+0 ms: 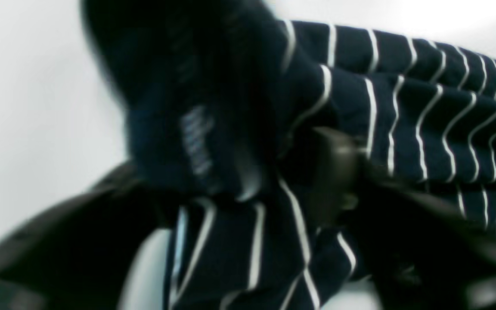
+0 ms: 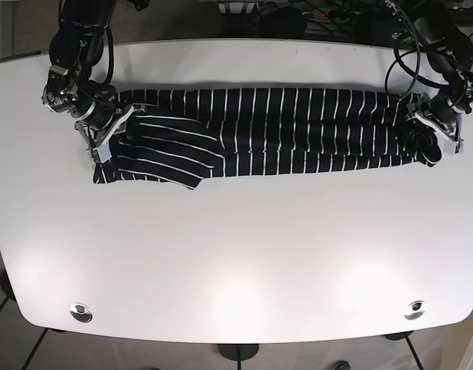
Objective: Fold the T-shirt properly
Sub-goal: 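Lay the folded edge down with both grippers and release, then grasp the shirt's end with the left gripper and fold it toward the right gripper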
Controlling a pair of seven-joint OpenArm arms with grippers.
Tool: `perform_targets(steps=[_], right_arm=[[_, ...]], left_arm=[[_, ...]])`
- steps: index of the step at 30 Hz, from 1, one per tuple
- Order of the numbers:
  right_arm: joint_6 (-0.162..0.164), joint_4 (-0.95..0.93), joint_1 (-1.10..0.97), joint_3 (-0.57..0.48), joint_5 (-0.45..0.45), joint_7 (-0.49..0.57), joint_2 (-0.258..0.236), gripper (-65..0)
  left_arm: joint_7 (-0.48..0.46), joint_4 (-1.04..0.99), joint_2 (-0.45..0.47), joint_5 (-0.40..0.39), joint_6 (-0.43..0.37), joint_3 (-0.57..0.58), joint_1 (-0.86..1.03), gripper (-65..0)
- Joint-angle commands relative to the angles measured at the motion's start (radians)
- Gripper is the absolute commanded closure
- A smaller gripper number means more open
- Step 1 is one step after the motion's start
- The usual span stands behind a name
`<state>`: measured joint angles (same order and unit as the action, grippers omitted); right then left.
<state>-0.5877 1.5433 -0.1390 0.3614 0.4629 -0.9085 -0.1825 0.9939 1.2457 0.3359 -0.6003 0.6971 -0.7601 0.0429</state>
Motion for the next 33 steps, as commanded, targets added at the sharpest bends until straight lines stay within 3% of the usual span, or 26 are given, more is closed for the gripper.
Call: perform_targets(steps=[1,3,7,10,14,16,20,27,28,30,31,33], right_arm=[[-0.004,0.003,-0.006,0.003,-0.026,-0.041,-0.005,-10.1],[-0.004,0.003,-0.006,0.003,-0.026,-0.041,-0.005,-10.1],[-0.004,0.003,-0.006,0.004,-0.026,-0.041,-0.005,-10.1],[-0.004,0.001,-0.006,0.004,-0.026,-0.041,-0.005,-10.1],[-0.002,0.001,-0.006,0.003,-0.026,-0.041,-0.005,-10.1],[-0.002,0.000,-0.004,0.003,-0.026,-0.041,-0.005,-10.1],[-0.002,0.000,-0.004,0.003,-0.026,-0.041,-0.005,-10.1],[-0.002,0.000,-0.004,0.003,-0.026,-0.041,-0.005,-10.1],[-0.004,0.000,-0.004,0.003,-0.026,-0.041,-0.005,-10.1],[-0.004,0.000,-0.004,0.003,-0.026,-0.041,-0.005,-10.1],[-0.004,0.000,-0.004,0.000,-0.026,-0.041,-0.005,-10.1],[-0.004,0.000,-0.004,-0.002,-0.026,-0.041,-0.005,-10.1]], left_arm=[[0.016,0.006,0.016,0.012,0.001,-0.002,-0.001,-15.7],[0.020,0.016,0.016,0.009,0.001,-0.002,-0.001,-2.6],[0.021,0.182,0.012,0.009,0.001,-0.003,0.012,-1.9],[0.021,0.421,-0.059,0.010,0.001,0.020,0.071,-2.1],[0.016,0.550,-0.077,0.012,0.001,0.264,0.104,-2.2],[0.015,0.572,-0.128,0.012,0.001,0.367,0.102,-2.2],[0.013,0.540,-0.217,0.010,0.001,0.468,0.085,-2.2],[-0.033,0.423,-0.231,0.004,-0.076,0.598,0.015,-2.9],[-0.039,0.423,-0.231,0.006,-0.087,0.615,0.013,-5.7],[-0.036,0.426,-0.229,0.009,-0.118,0.663,0.013,-21.0],[-0.039,0.431,-0.229,0.007,-0.159,0.687,0.012,-29.4],[-0.039,0.464,-0.229,0.004,-0.278,0.762,-0.019,-37.1]])
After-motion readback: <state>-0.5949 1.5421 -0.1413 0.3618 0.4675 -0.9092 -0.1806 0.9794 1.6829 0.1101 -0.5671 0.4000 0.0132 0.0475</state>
